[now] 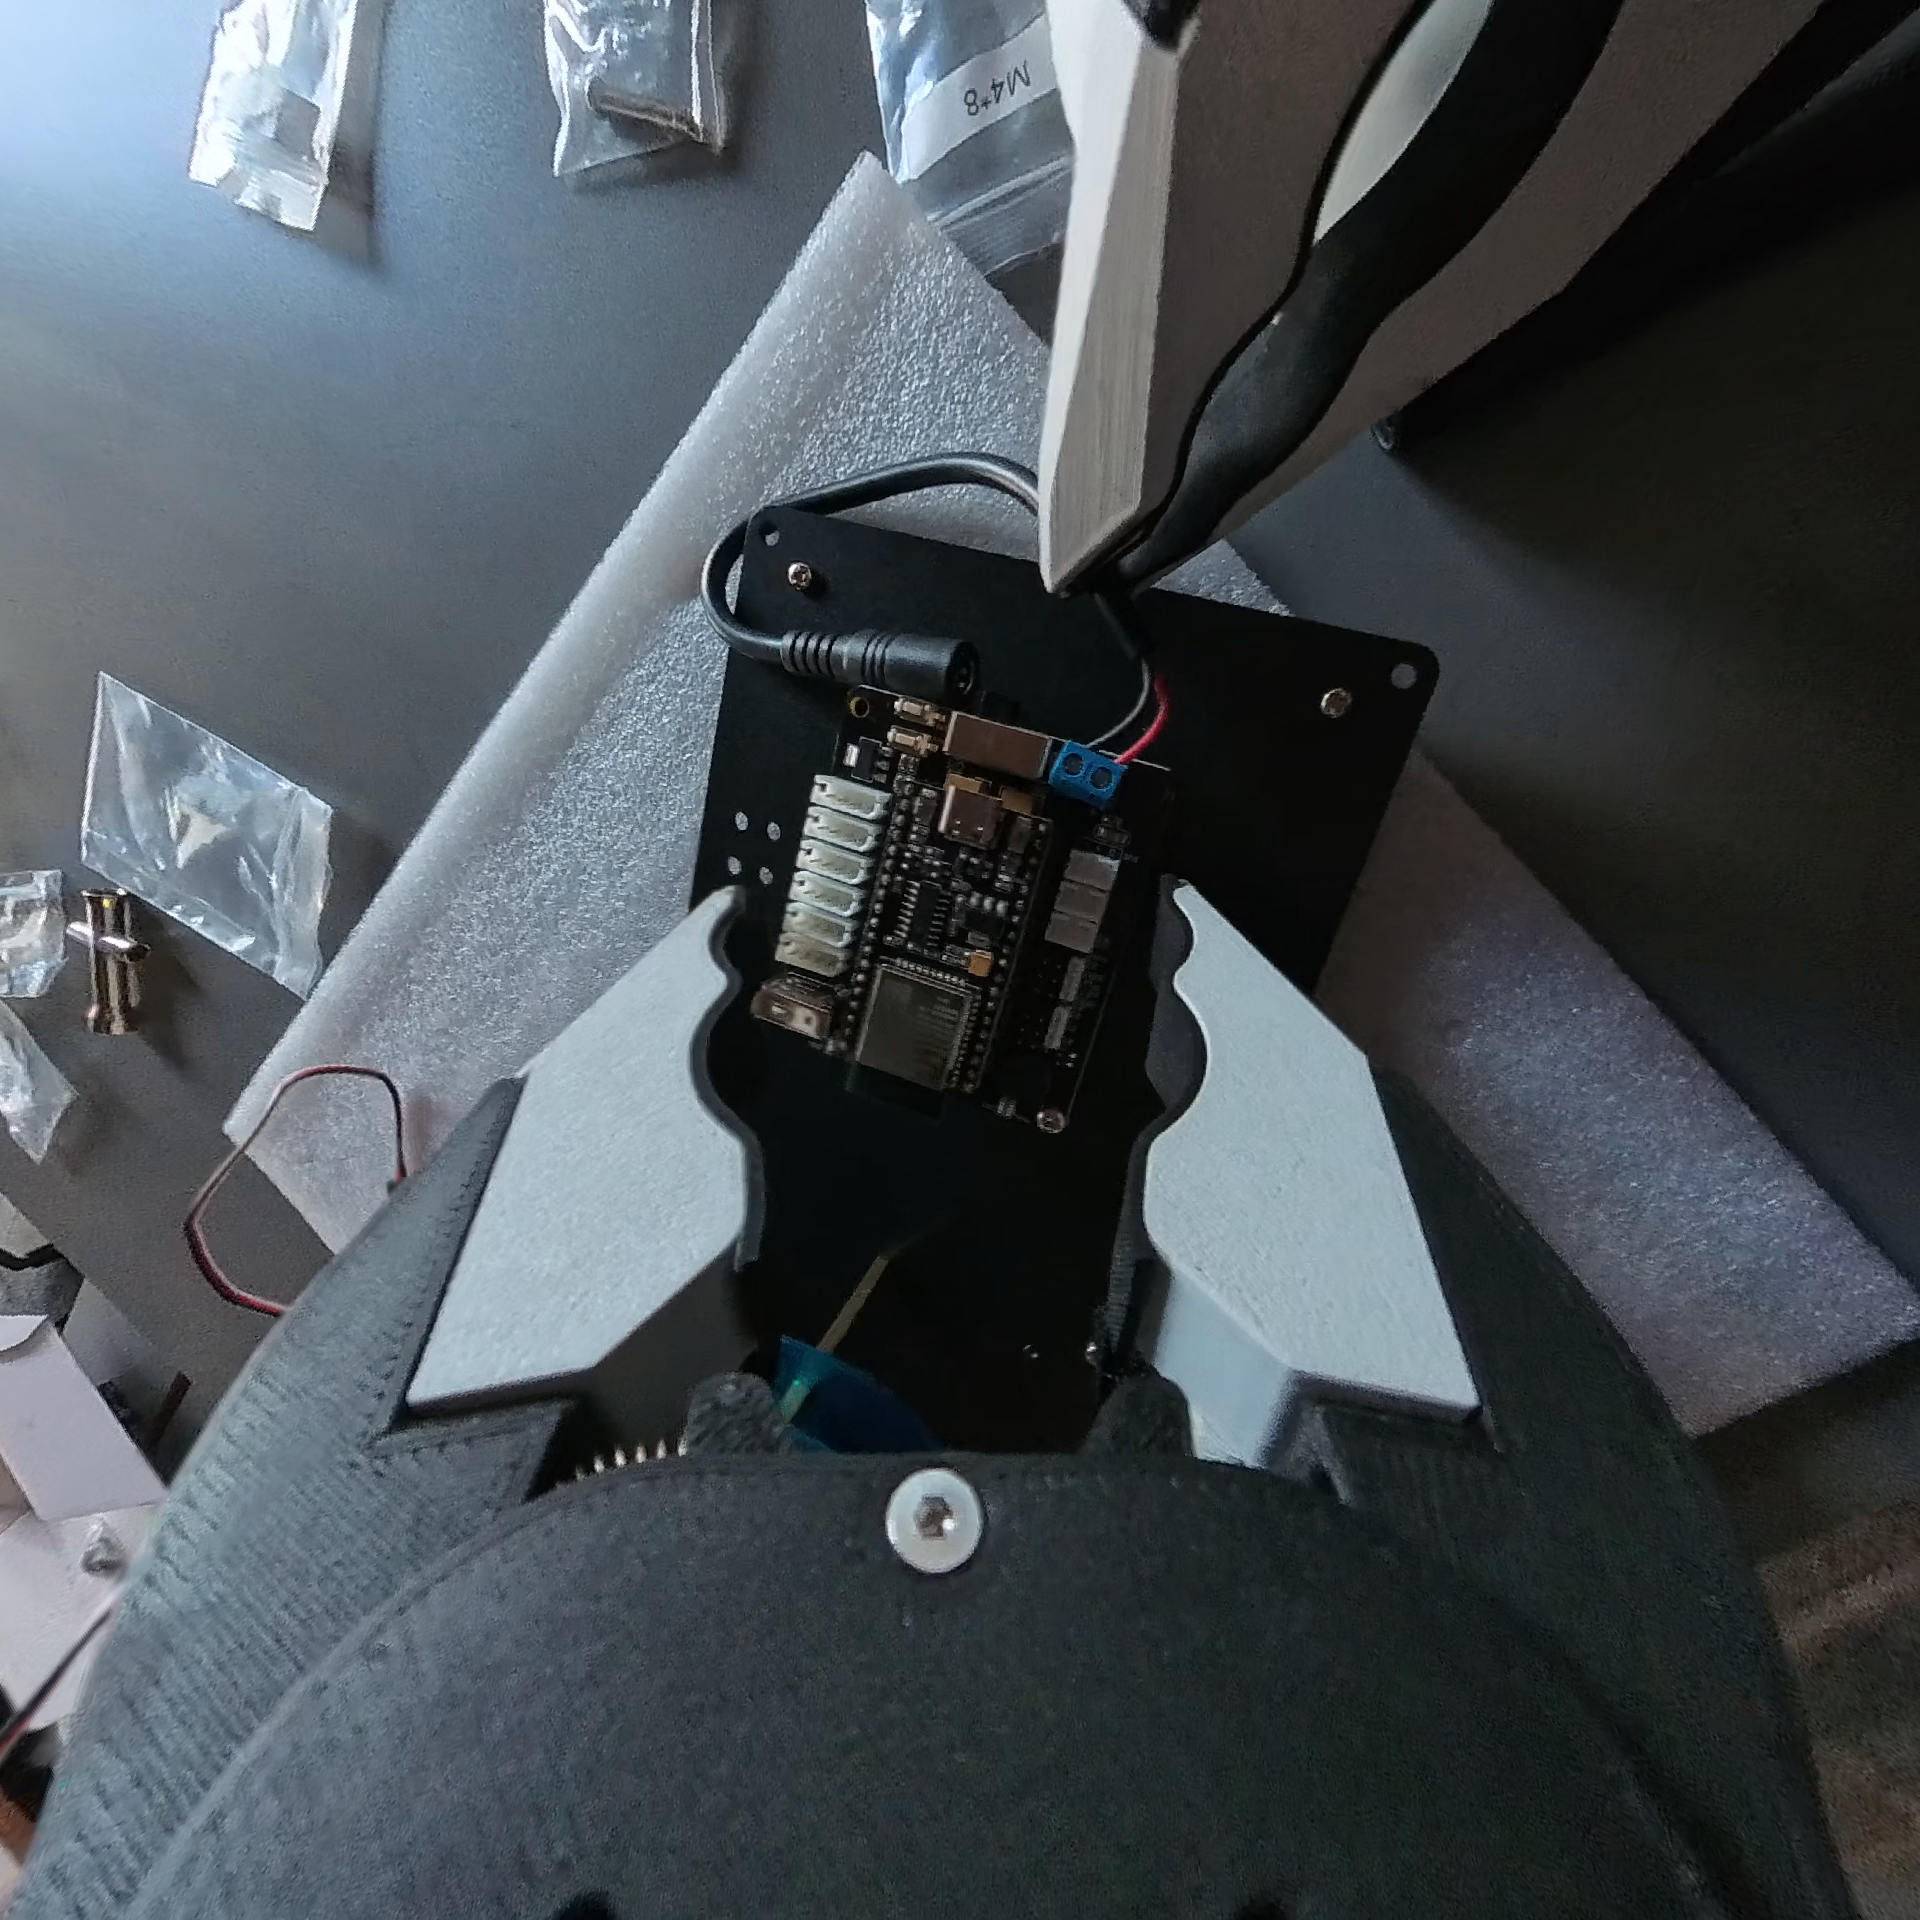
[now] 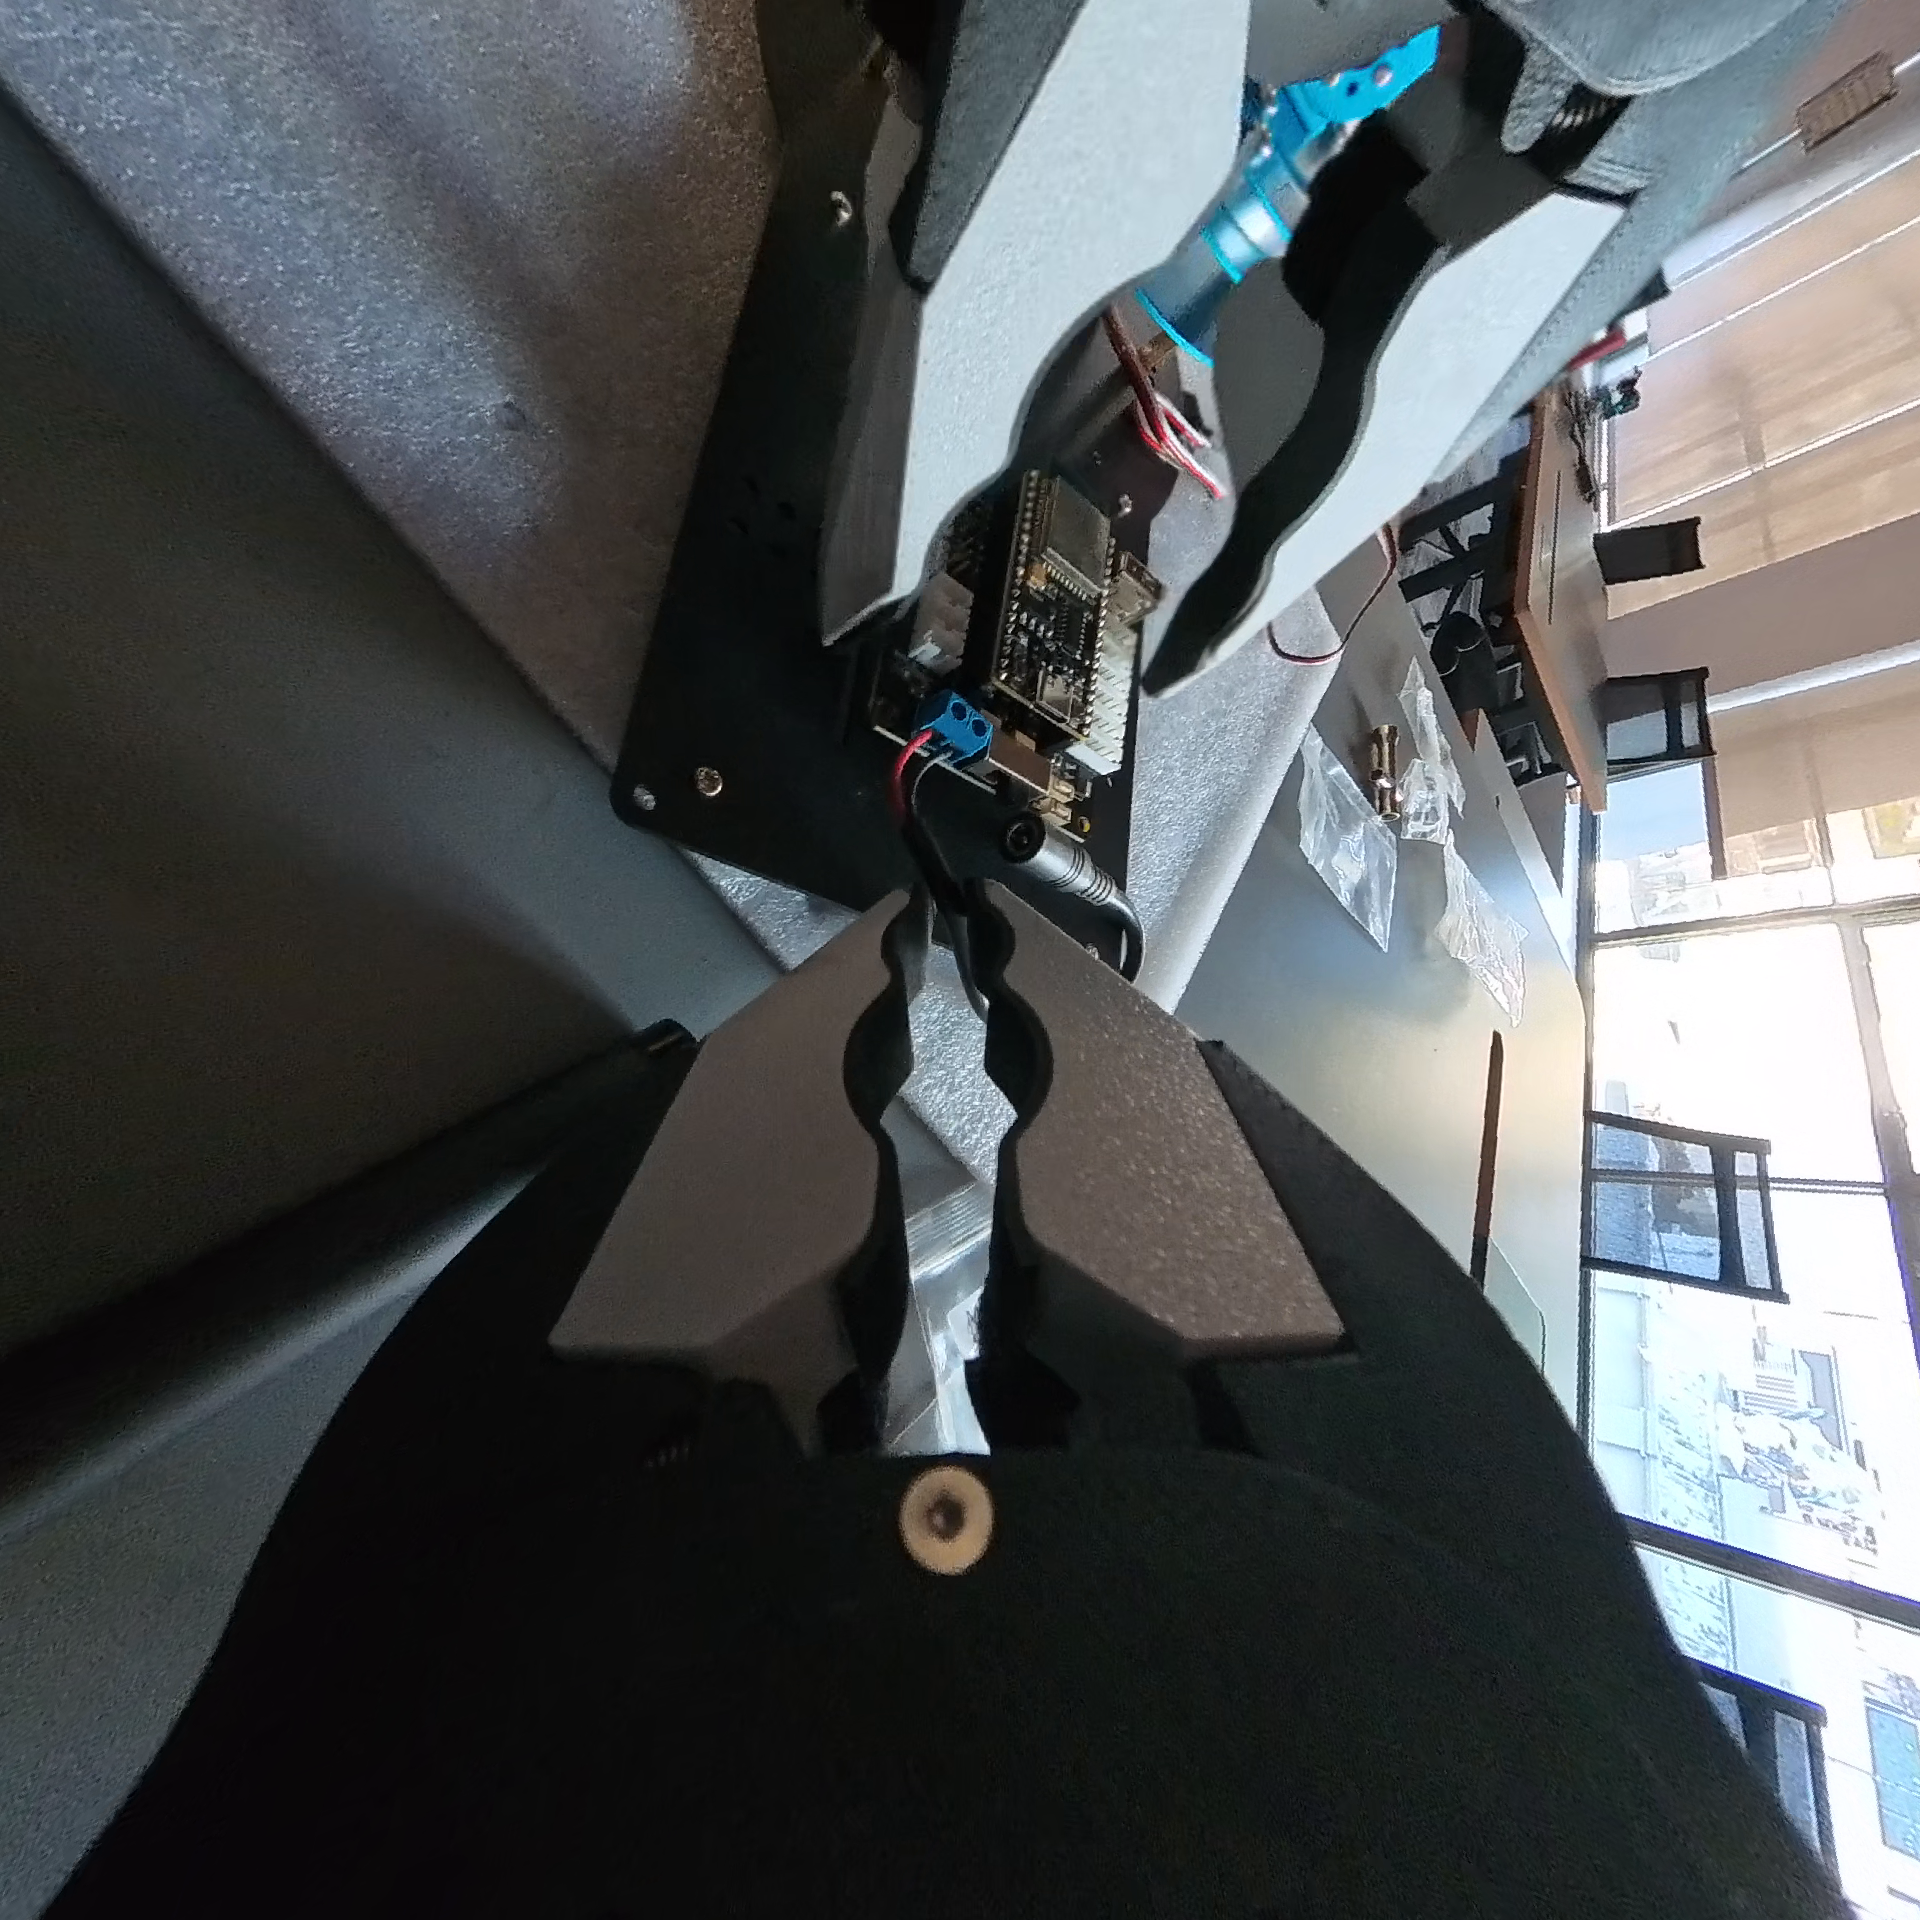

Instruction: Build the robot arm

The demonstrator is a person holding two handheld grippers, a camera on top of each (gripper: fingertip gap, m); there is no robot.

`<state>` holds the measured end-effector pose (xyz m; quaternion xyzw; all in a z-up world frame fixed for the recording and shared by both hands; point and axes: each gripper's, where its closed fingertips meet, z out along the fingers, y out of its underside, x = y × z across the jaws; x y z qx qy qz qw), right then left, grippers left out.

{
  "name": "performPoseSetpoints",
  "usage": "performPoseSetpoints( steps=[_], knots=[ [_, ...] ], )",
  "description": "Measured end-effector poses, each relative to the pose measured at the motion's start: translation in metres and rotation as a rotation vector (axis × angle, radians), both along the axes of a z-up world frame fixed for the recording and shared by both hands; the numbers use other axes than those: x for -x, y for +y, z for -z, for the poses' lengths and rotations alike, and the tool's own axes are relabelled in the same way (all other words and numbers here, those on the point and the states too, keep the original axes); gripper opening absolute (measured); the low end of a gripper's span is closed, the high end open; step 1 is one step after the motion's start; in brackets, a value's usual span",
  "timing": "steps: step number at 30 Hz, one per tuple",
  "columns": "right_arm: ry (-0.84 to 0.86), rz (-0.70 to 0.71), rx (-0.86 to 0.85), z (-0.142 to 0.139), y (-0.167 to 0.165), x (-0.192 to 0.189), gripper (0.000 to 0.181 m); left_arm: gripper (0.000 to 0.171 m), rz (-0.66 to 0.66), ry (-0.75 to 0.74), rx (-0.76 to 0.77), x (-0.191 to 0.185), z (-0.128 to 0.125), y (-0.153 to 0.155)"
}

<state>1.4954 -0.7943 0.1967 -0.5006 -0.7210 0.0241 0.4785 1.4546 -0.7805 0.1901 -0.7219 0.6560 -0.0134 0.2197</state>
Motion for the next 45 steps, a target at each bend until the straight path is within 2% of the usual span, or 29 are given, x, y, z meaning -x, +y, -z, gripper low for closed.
performPoseSetpoints(
  steps=[4,8,14,45],
  knots=[
    [-0.001,0.002,-0.002,-0.0004,0.0000,-0.0004,0.006,0.079,0.021,0.005,0.037,-0.0004,0.0015,0.0021],
    [-0.001,0.001,-0.001,-0.0001,-0.0001,-0.0003,0.006,0.070,0.059,0.004,0.079,-0.0016,0.0033,-0.0025],
    [0.003,0.002,-0.002,-0.0008,0.0001,-0.0001,0.006,0.070,0.060,0.008,0.108,-0.0010,0.0044,-0.0023],
    [-0.010,0.008,-0.013,-0.0017,0.0019,-0.0005,0.006,0.066,0.066,0.000,0.045,-0.0009,0.0018,-0.0012]
  ],
)
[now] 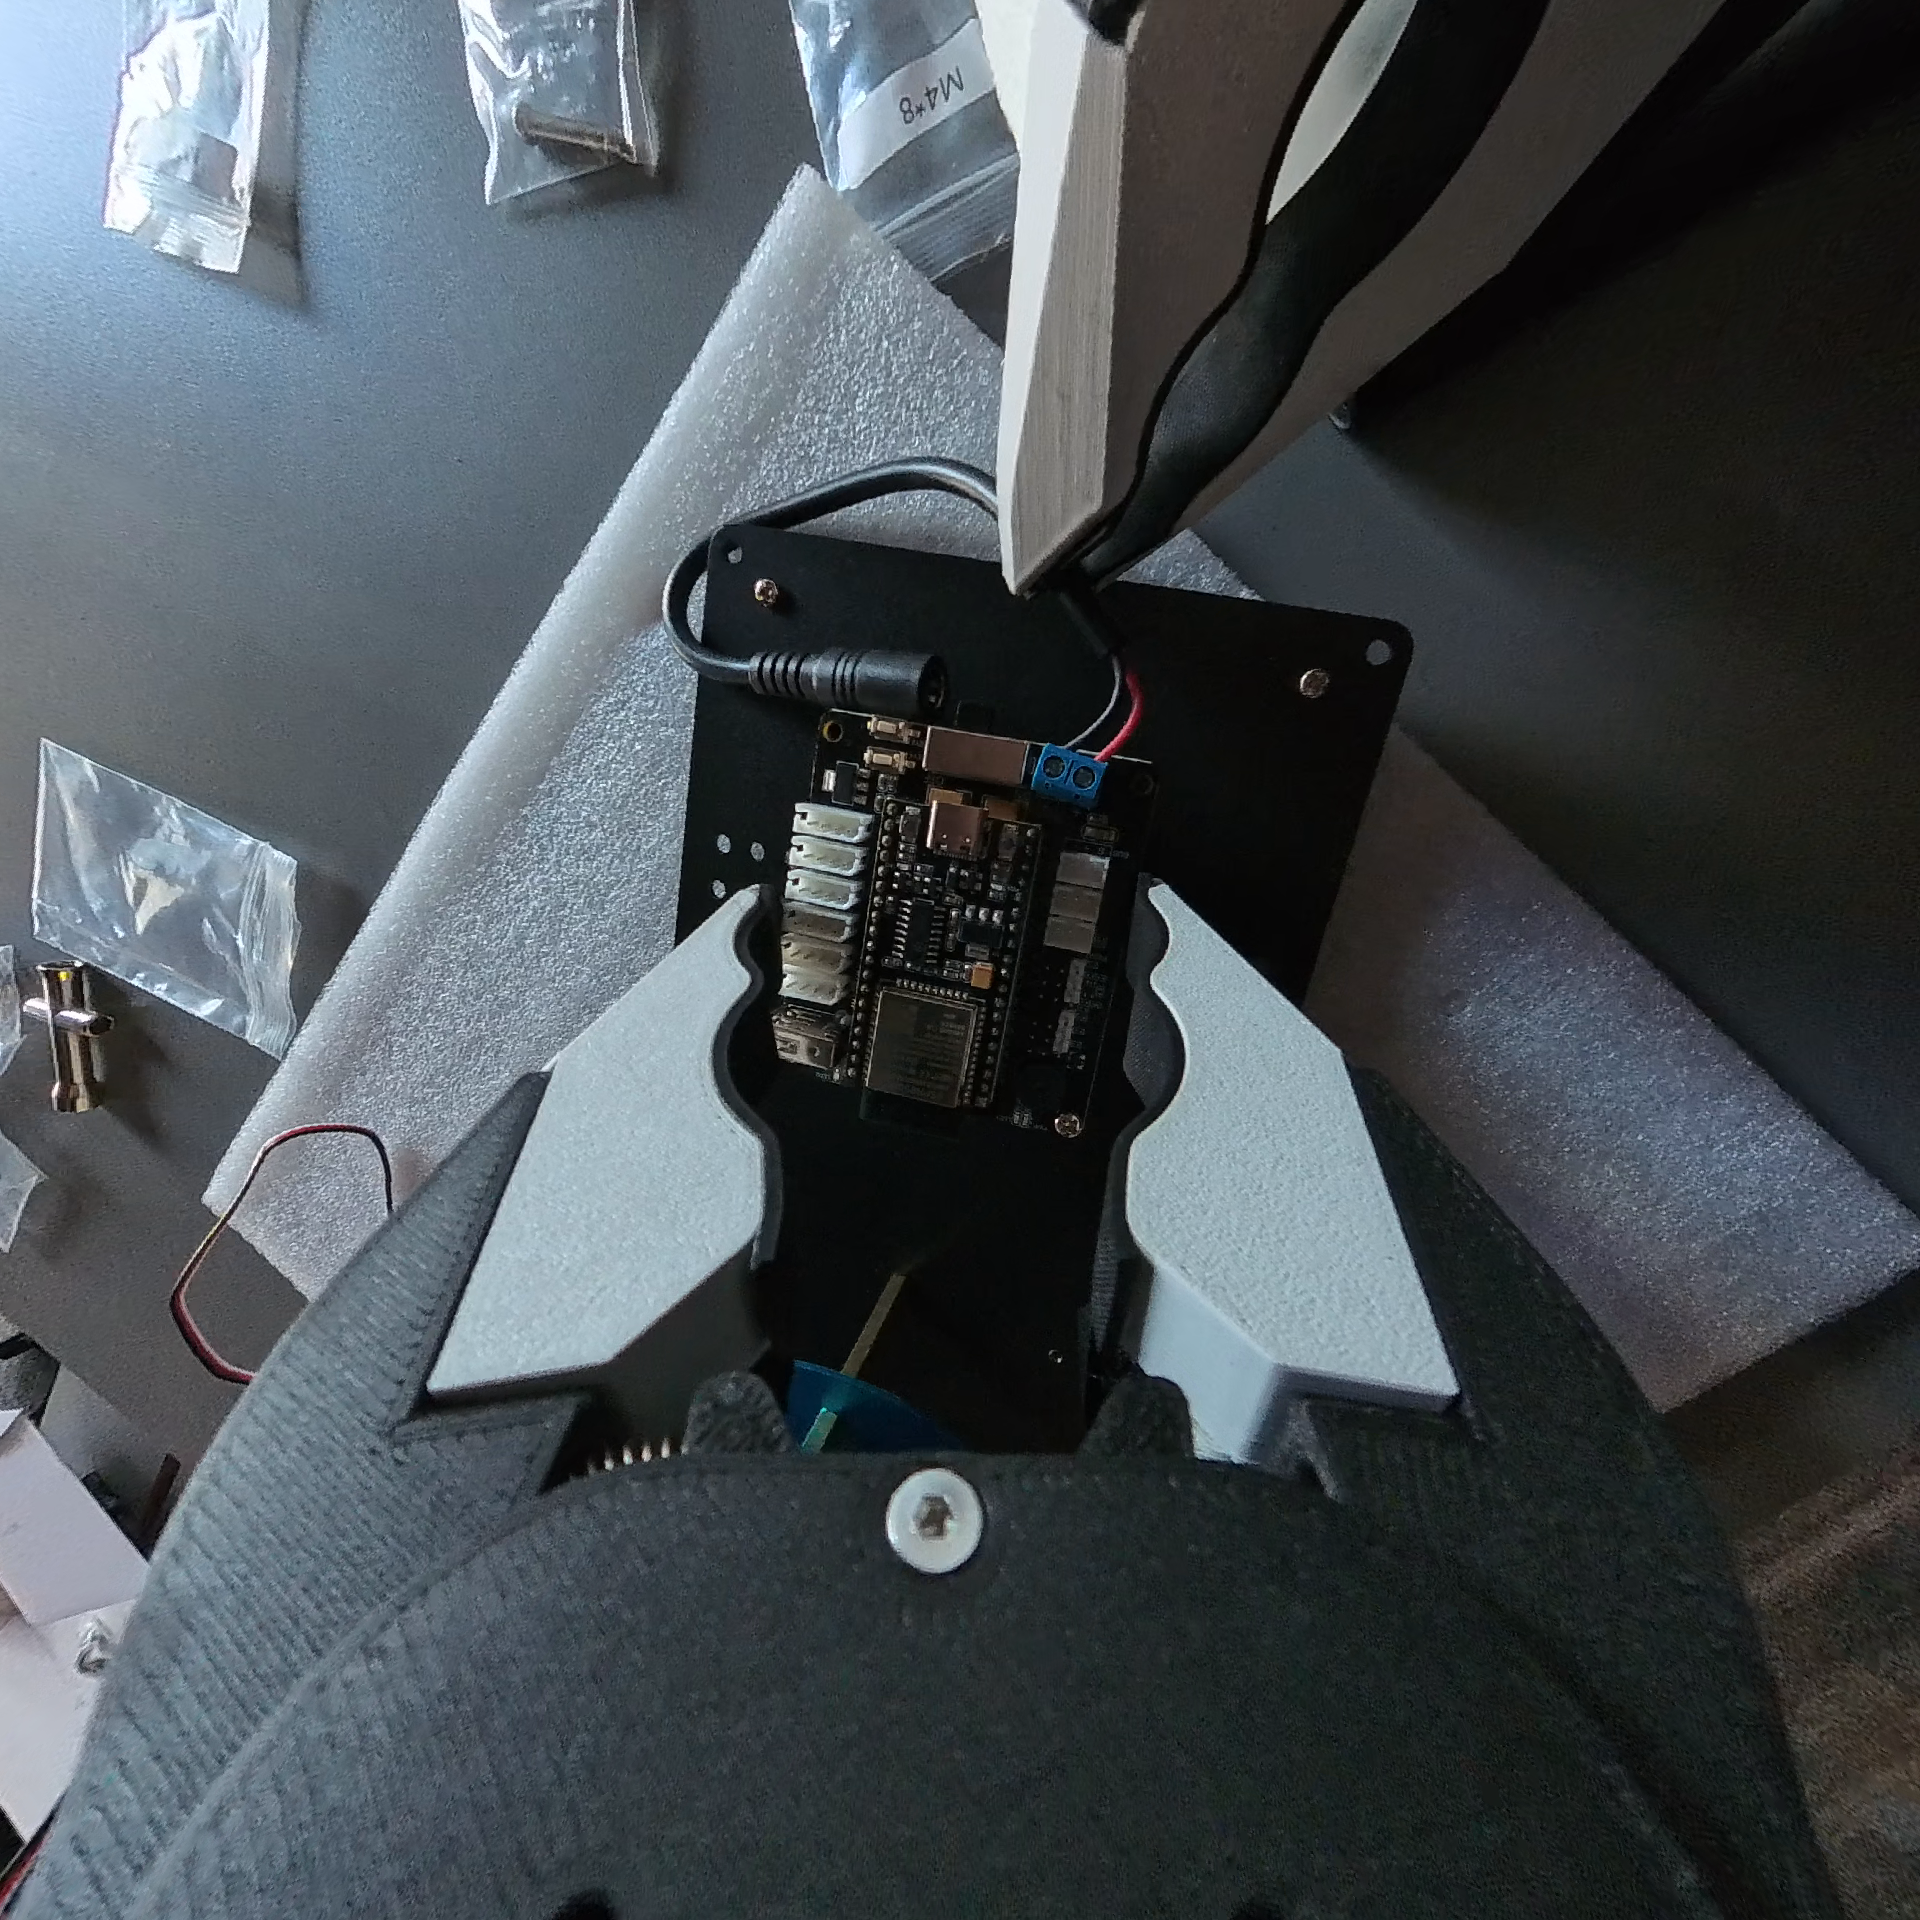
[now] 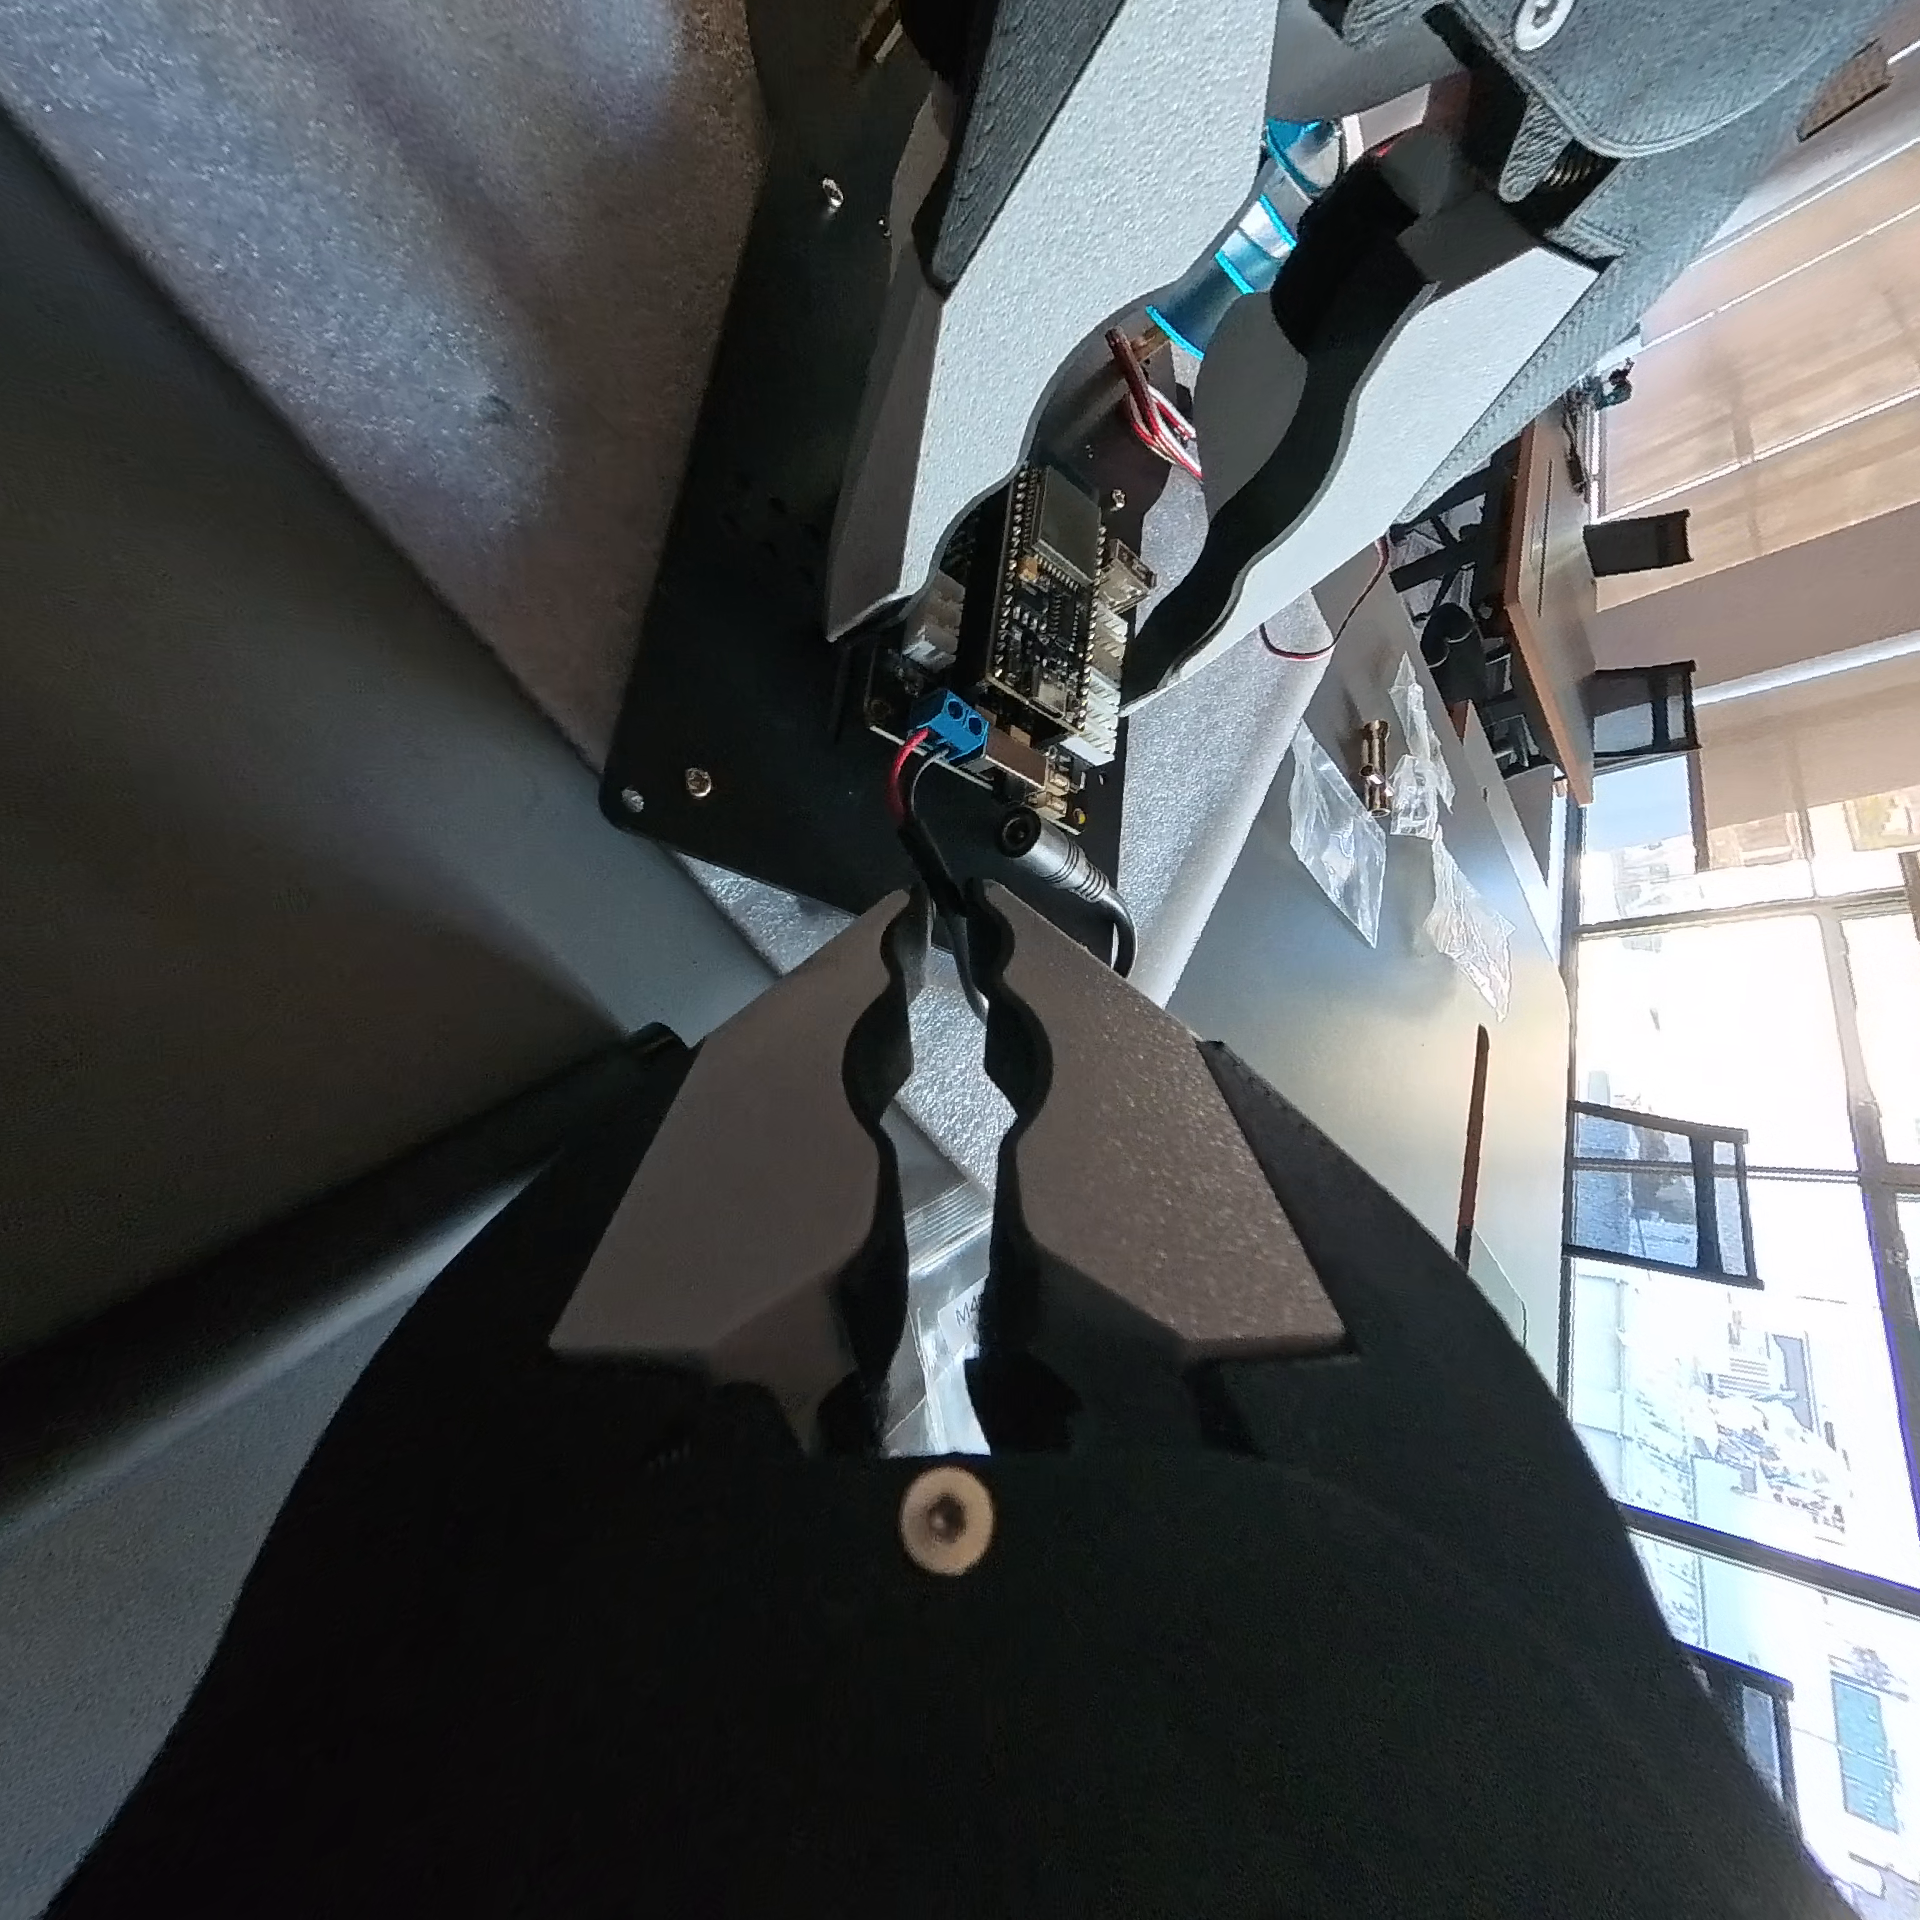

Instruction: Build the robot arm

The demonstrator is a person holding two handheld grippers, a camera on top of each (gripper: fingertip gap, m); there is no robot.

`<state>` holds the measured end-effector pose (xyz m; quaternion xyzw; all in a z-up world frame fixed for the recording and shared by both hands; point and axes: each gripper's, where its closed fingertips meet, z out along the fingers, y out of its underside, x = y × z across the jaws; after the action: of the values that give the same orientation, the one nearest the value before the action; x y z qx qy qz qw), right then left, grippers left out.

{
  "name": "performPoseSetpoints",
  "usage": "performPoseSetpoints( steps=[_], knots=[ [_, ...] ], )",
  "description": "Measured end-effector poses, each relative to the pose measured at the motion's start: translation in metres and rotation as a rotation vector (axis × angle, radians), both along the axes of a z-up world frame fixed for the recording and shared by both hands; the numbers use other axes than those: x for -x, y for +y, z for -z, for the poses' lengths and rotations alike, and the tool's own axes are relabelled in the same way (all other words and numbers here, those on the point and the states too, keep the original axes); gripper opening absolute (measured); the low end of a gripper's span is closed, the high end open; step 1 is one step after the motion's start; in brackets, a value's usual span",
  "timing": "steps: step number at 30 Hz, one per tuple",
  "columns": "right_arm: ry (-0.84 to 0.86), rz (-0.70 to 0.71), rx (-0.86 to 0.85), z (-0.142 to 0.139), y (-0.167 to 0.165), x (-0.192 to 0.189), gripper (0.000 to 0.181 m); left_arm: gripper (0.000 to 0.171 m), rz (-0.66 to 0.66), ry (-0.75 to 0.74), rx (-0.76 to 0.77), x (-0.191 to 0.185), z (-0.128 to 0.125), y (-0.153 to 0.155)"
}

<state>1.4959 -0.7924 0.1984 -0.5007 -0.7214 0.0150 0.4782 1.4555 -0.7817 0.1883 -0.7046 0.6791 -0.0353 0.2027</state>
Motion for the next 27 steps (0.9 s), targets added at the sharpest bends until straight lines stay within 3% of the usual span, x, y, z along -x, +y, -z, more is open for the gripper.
performPoseSetpoints(
  steps=[19,27],
  knots=[
    [-0.003,0.001,0.000,0.0007,-0.0009,-0.0012,0.006,0.066,0.004,-0.001,0.008,-0.0004,0.0007,-0.0010],
    [-0.012,0.005,0.009,0.0031,-0.0018,-0.0034,0.015,0.067,-0.001,0.000,0.014,-0.0002,0.0009,-0.0007]
  ],
)
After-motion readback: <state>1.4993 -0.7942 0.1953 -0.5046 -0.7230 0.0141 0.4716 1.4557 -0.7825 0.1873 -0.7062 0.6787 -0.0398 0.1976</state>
